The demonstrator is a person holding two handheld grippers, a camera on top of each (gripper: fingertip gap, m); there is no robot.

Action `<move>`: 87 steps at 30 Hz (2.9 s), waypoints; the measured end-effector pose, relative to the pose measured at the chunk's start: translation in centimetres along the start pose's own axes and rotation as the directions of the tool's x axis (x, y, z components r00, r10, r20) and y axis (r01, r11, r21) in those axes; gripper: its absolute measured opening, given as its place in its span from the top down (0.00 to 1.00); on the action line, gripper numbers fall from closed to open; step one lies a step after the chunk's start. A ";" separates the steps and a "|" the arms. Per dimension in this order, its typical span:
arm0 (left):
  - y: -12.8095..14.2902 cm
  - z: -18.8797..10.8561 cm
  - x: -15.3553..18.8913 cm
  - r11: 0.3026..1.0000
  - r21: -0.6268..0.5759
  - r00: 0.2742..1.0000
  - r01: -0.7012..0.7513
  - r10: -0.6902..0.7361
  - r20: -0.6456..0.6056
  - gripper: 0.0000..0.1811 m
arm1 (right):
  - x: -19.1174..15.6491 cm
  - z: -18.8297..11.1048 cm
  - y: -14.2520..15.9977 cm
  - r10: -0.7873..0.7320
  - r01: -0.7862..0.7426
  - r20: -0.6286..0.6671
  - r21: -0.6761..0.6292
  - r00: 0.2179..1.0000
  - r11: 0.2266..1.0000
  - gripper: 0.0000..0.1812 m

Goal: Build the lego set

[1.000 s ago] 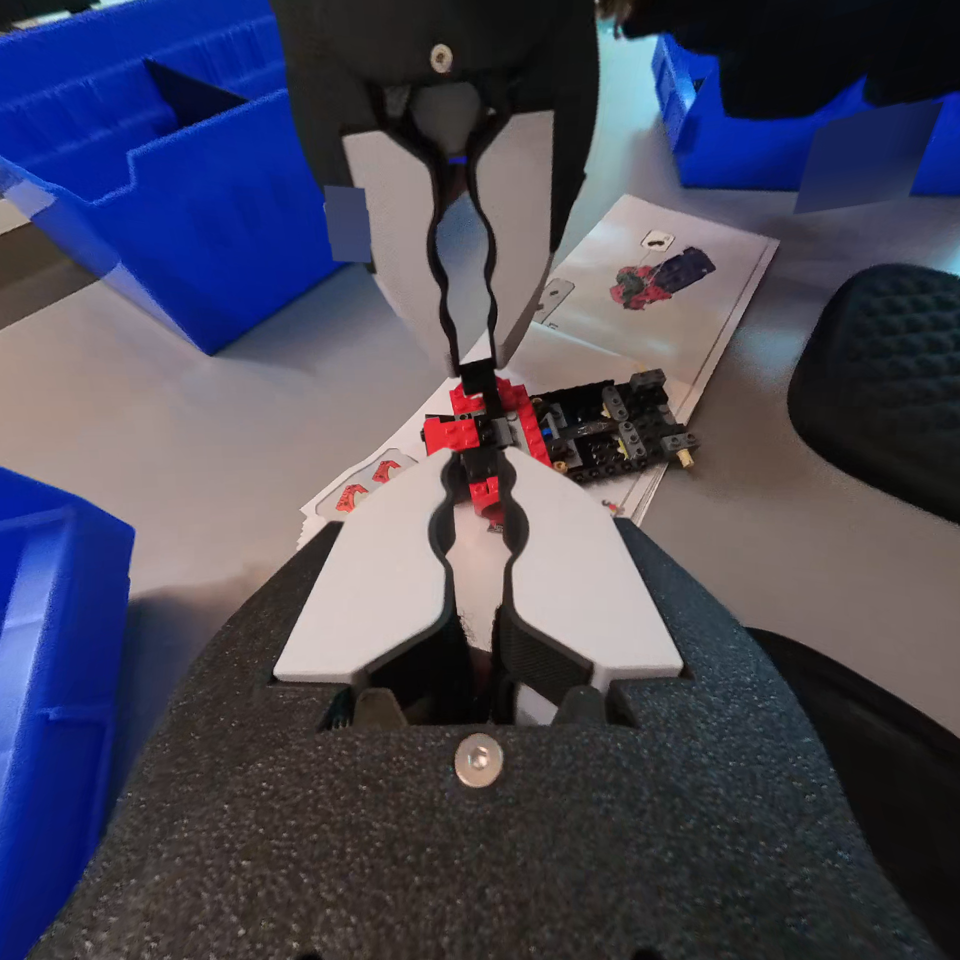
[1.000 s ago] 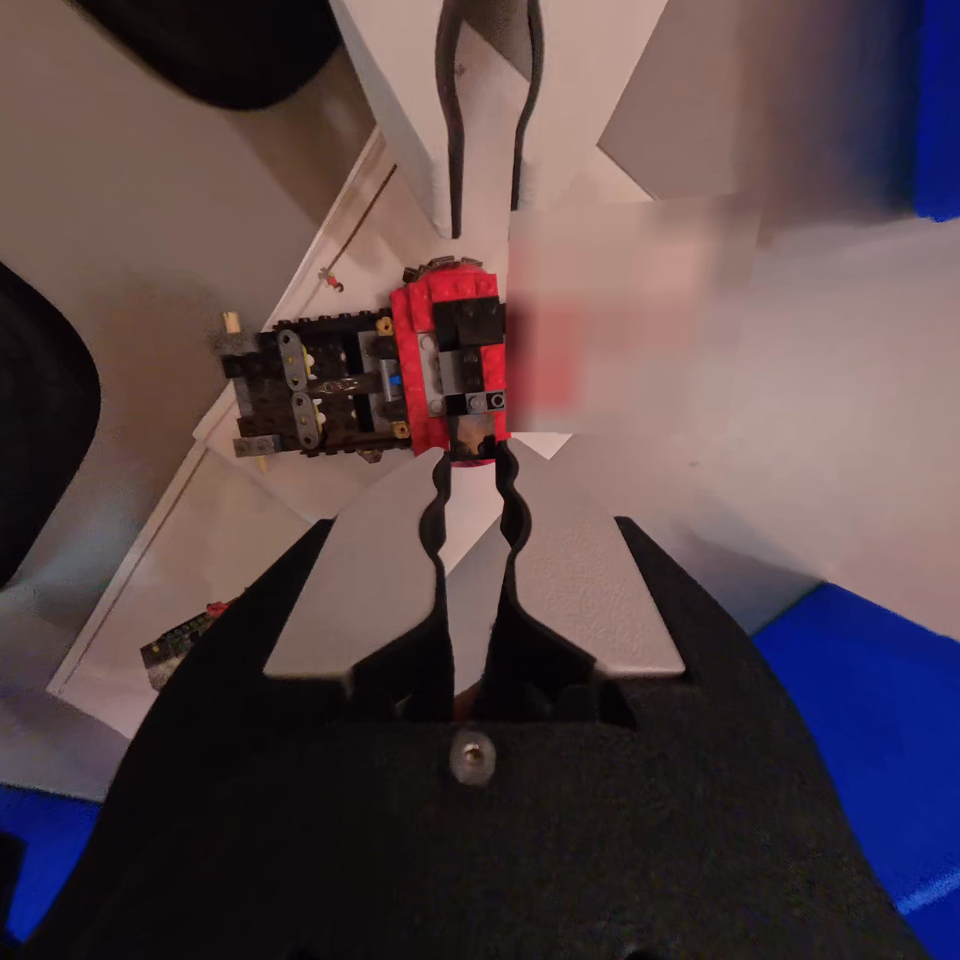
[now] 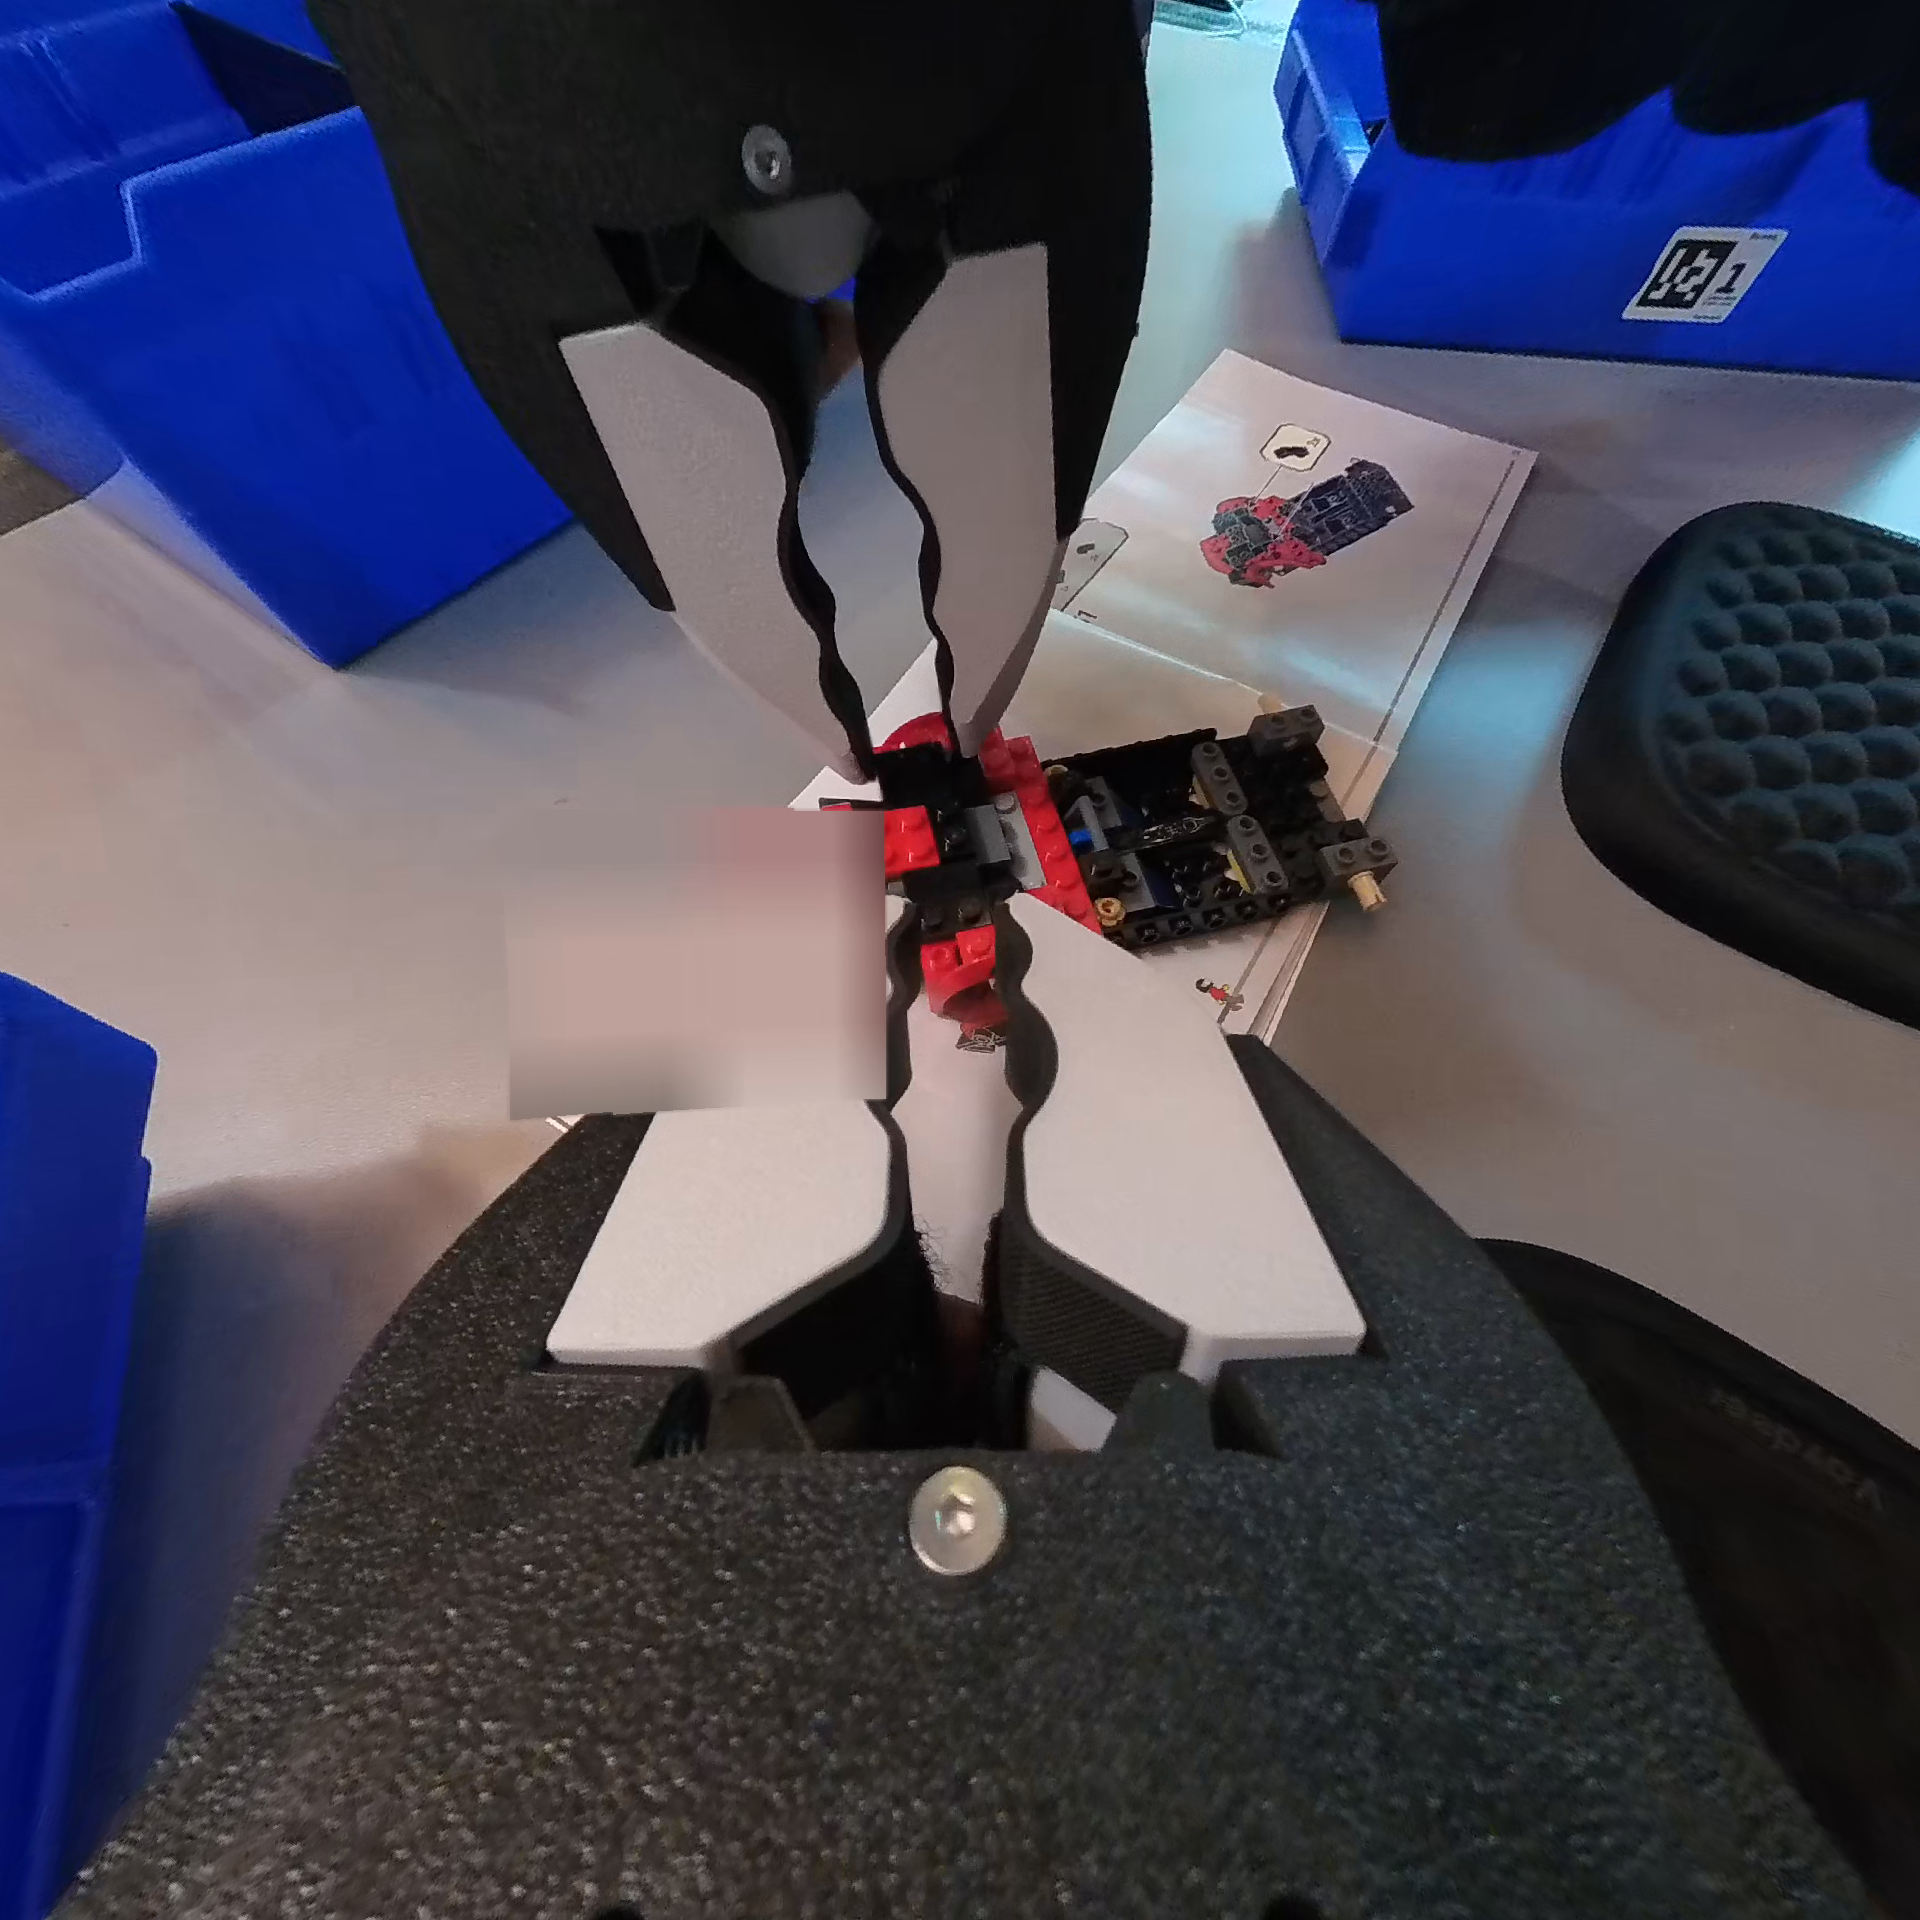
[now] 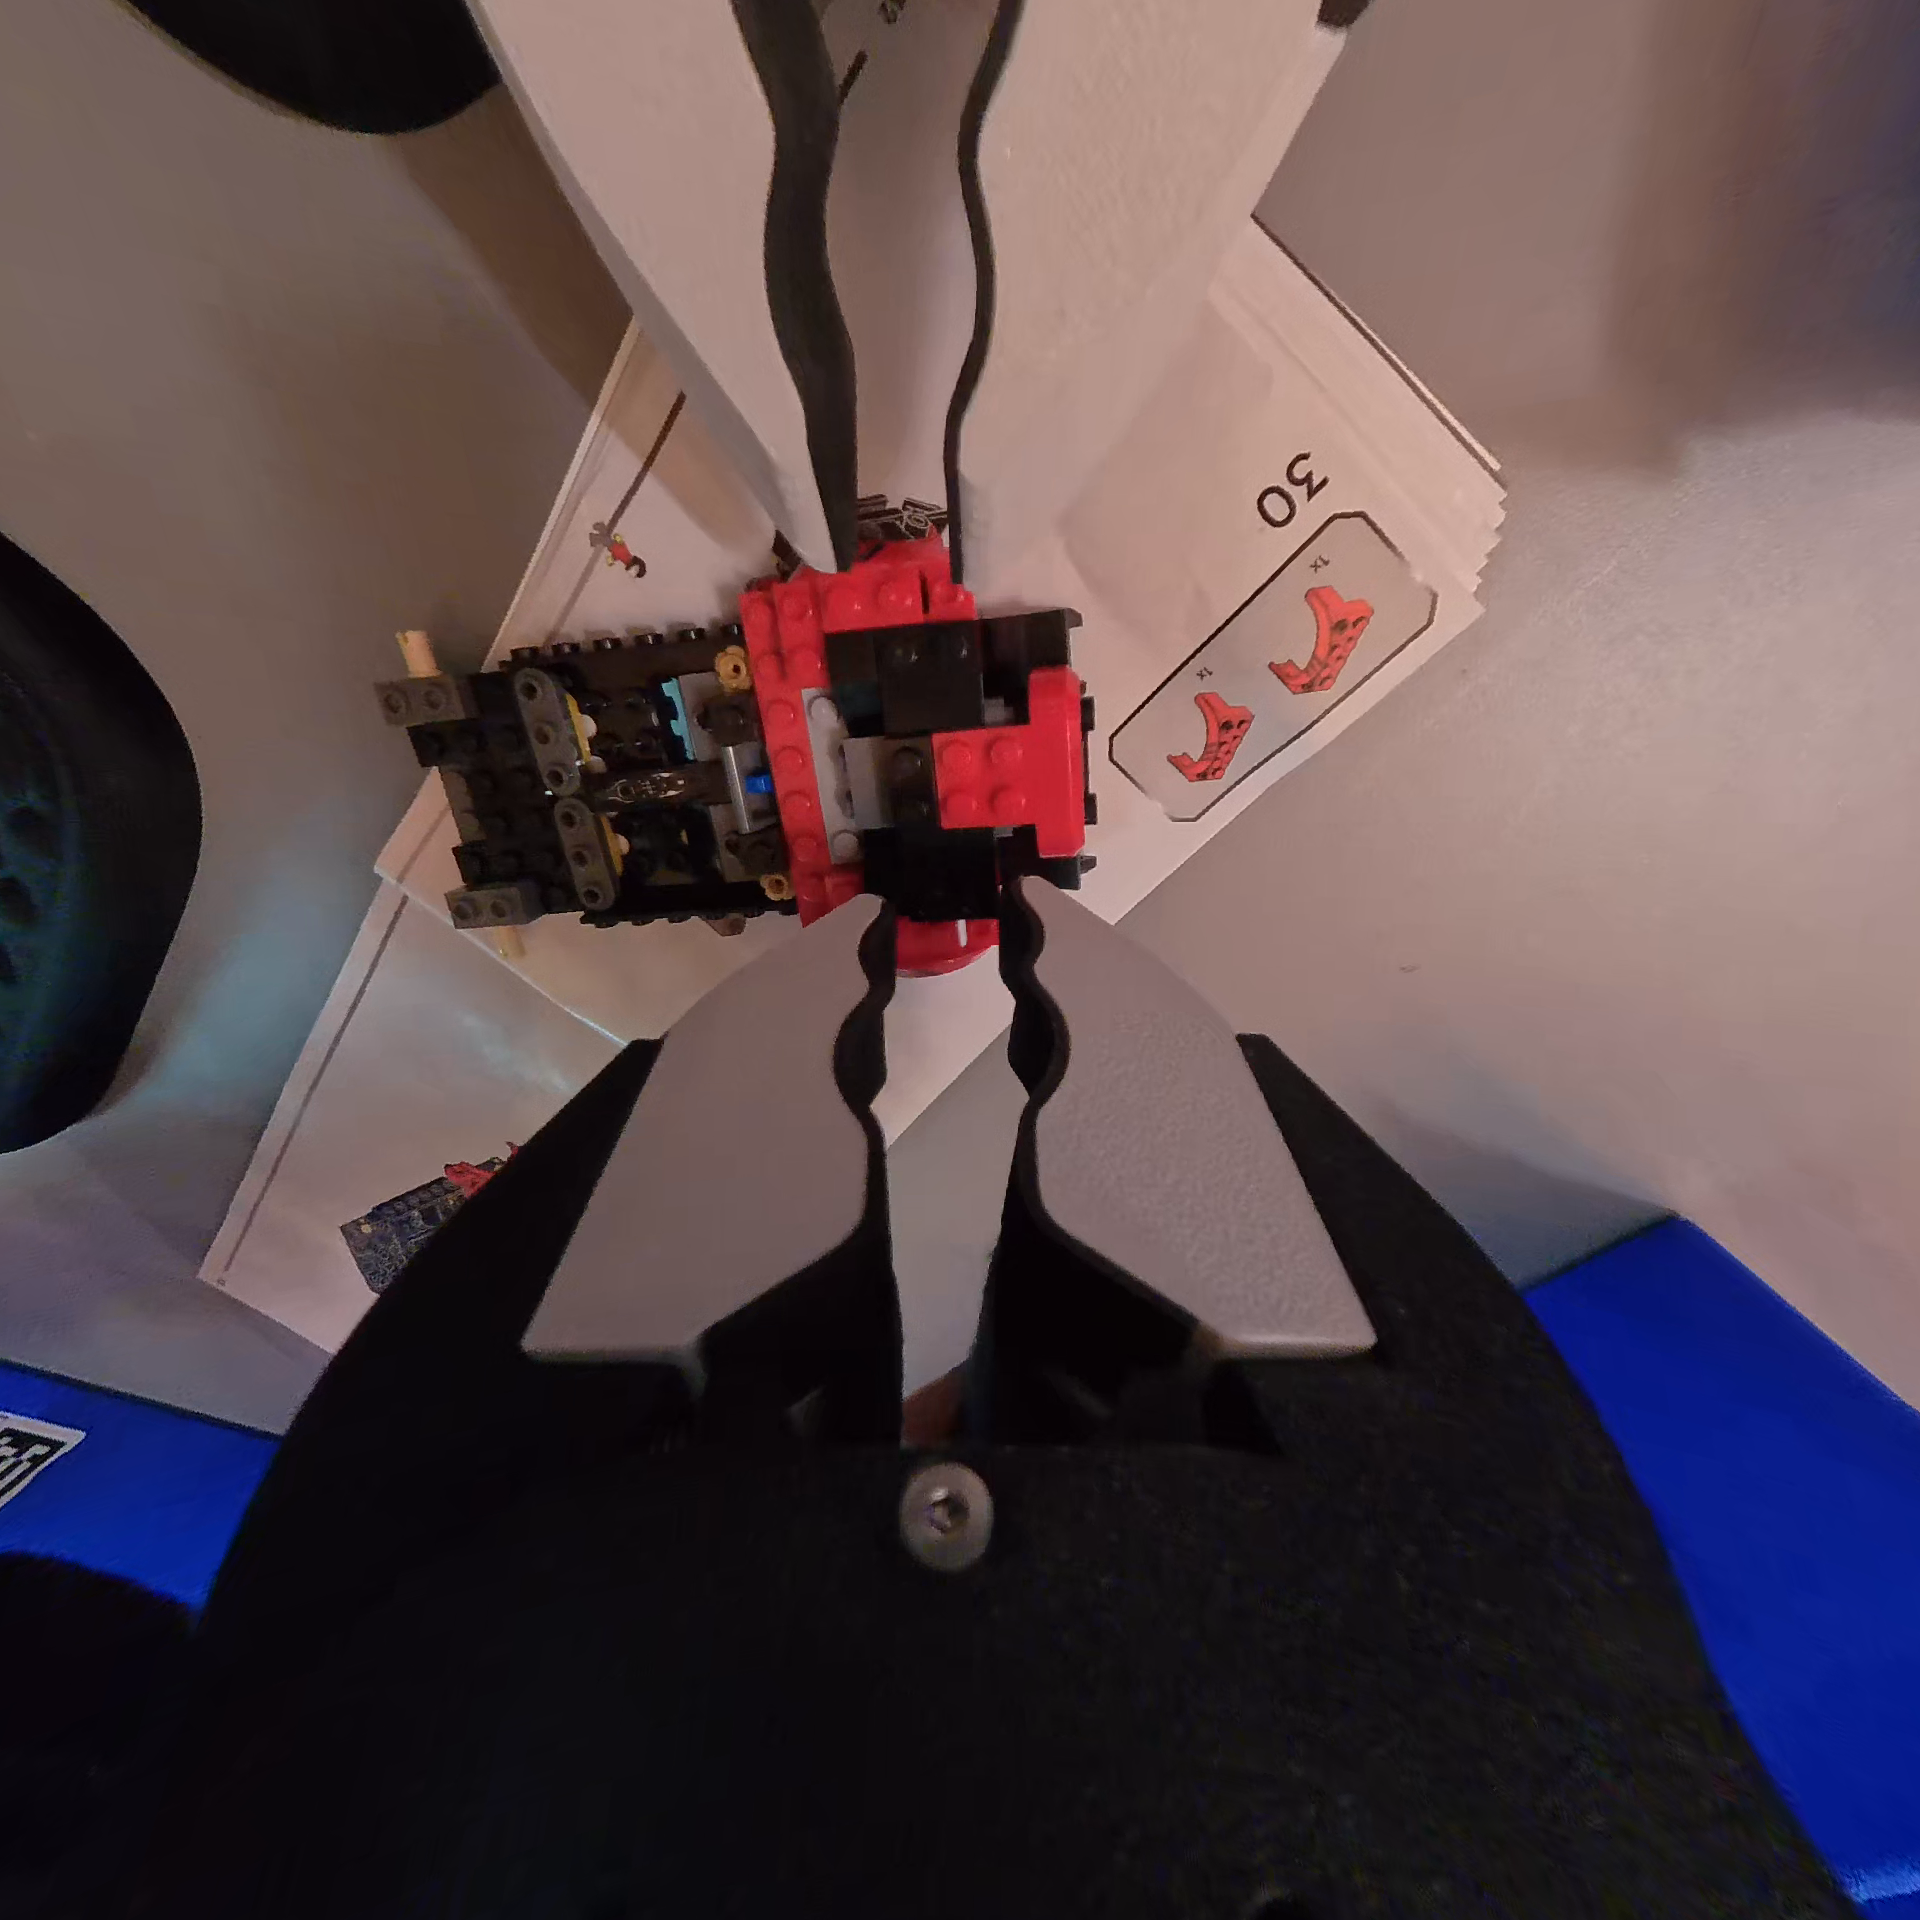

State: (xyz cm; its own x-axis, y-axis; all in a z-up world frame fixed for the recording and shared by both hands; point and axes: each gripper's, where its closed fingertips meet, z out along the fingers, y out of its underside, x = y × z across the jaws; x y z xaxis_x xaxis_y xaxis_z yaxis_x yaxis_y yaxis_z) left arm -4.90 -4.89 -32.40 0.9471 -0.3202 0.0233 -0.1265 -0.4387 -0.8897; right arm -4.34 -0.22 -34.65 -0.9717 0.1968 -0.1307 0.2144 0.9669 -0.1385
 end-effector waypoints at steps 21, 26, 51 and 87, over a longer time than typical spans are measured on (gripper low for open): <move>0.3 0.1 -0.1 1.000 -0.010 1.000 0.009 -0.009 -0.004 0.93 | -0.1 -0.3 0.0 0.032 -0.033 0.021 0.021 0.999 0.999 0.88; 0.6 0.2 -0.1 1.000 -0.030 1.000 0.008 -0.008 -0.003 0.93 | 0.2 -1.1 -0.8 0.051 -0.051 0.000 0.118 0.999 0.992 0.99; 1.4 0.7 0.3 0.996 -0.088 1.000 -0.009 0.007 -0.018 0.93 | 0.3 -0.8 -0.4 0.082 -0.072 -0.080 0.126 0.993 0.989 0.99; 1.4 0.7 0.3 0.996 -0.090 1.000 -0.003 0.000 -0.028 0.93 | -0.1 -0.2 -0.4 0.118 -0.106 -0.109 0.109 0.987 0.988 1.00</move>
State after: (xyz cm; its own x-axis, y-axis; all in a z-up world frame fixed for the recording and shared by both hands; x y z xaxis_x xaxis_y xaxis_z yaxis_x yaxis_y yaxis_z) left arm -4.55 -5.03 -33.97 0.9385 -0.3436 0.0356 -0.1551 -0.5112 -0.8454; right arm -4.36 -0.60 -34.40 -0.9447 0.3257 -0.0379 0.3255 0.9171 -0.2302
